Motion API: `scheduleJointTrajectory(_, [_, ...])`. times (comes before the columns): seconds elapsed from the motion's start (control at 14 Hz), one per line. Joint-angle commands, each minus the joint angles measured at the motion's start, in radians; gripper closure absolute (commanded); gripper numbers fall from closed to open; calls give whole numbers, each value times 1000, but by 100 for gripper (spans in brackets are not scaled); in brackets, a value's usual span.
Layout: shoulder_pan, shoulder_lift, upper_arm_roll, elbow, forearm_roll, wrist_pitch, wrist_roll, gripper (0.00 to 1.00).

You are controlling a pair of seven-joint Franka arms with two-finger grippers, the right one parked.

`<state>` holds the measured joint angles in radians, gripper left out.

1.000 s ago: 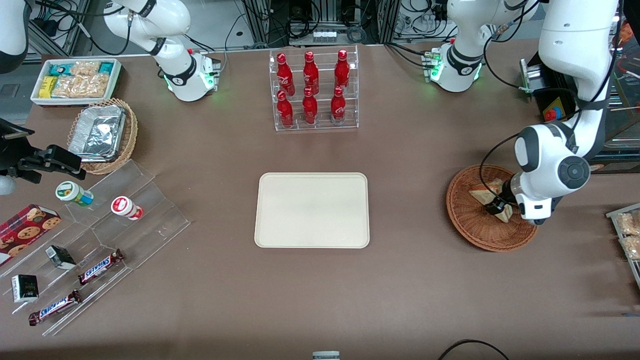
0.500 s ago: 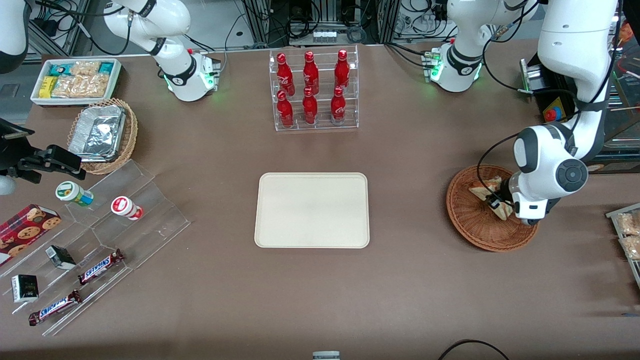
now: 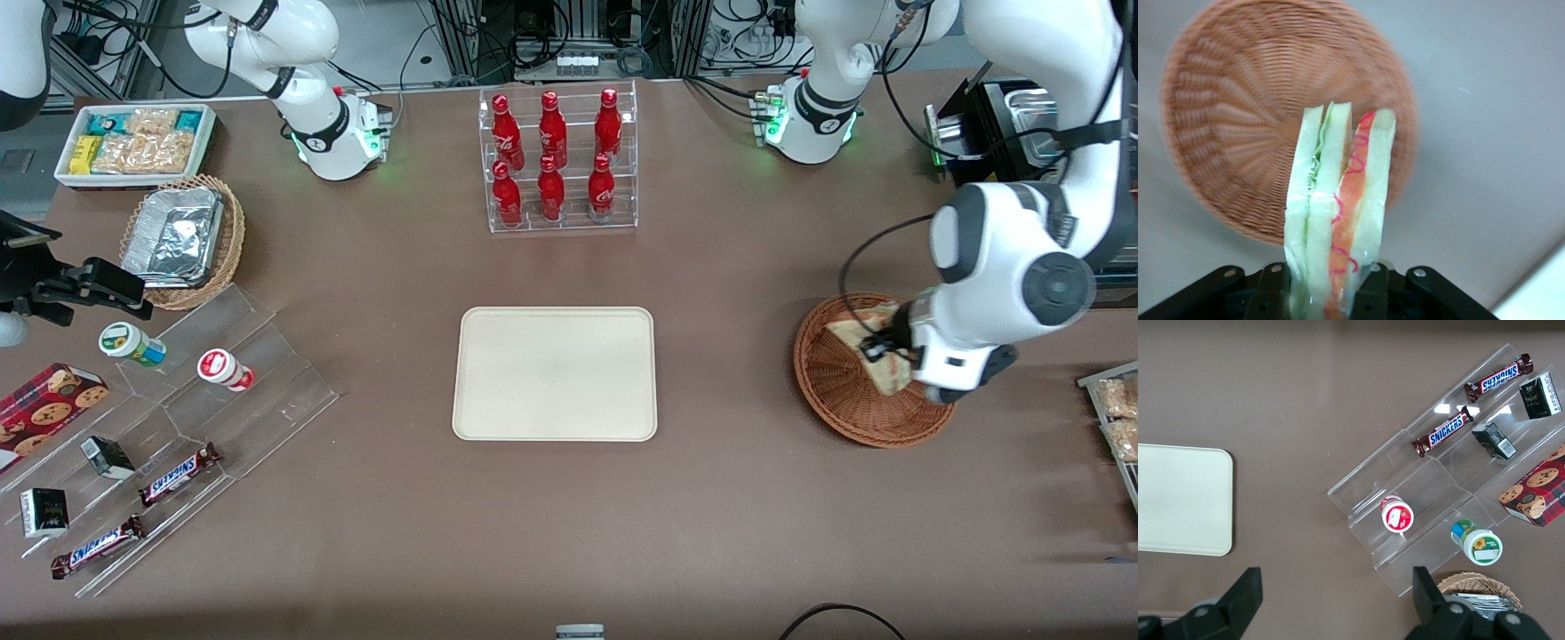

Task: Place sandwich from basket to tray
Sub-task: 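Carry the sandwich with the left gripper over the cream tray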

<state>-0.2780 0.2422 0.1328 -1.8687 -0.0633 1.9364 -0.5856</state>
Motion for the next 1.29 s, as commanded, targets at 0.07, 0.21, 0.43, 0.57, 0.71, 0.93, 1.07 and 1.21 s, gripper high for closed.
scheduleJointTrajectory(0.07, [-133,132,-36,153,-47,-1,10,79])
scheduleJointTrajectory(0.21, [-187,167,-76,177,-49,39,9,79])
scheduleJointTrajectory(0.43, [-251,251,-128,181,-46,183,10,76])
scheduleJointTrajectory(0.57, [-297,327,-160,209,-41,248,7,76])
scheduleJointTrajectory(0.71, [-366,371,-159,252,-41,248,-5,77])
scheduleJointTrajectory(0.93, [-382,413,-160,253,-40,253,9,77])
scheduleJointTrajectory(1.07, [-386,424,-159,255,-39,259,13,77])
scheduleJointTrajectory(1.21, [-382,425,-157,253,-38,259,12,76])
